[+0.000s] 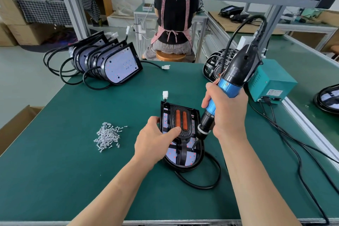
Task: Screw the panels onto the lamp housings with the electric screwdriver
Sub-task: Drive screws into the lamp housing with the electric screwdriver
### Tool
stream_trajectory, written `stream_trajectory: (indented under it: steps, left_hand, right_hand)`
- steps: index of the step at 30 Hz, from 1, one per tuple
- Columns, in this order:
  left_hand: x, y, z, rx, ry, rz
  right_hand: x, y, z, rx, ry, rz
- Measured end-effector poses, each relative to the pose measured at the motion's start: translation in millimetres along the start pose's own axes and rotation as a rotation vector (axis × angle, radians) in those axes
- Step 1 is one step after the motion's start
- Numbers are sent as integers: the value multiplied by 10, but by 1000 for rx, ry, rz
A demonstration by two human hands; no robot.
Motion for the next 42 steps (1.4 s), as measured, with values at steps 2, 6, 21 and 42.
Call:
stream_trajectory:
  steps: [2,6,21,42]
  left_hand:
    - [-11,-3,-5,8,8,-11]
    - [-35,-33,-1,6,21,-18]
    - [-5,18,20,-15,-24,-14]
    - [-157,-58,1003,-425,303,-75]
  right_hand:
    - [-11,8,-34,14,-38,-7]
    - [-39,37,-41,-27,-128,-59]
    - [-123,-321,368,-454,130,55]
    - [252,801,622,-794,403,-465]
Point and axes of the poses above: each hand's wrist, its own x-axis away from the middle knuckle, its own z-axis out of the back of the hand, y = z × x, the point moved 6 cm from there along -x, towards the middle knuckle, and after that the axes turned 6 degrees about -y, right-handed, at the moved point
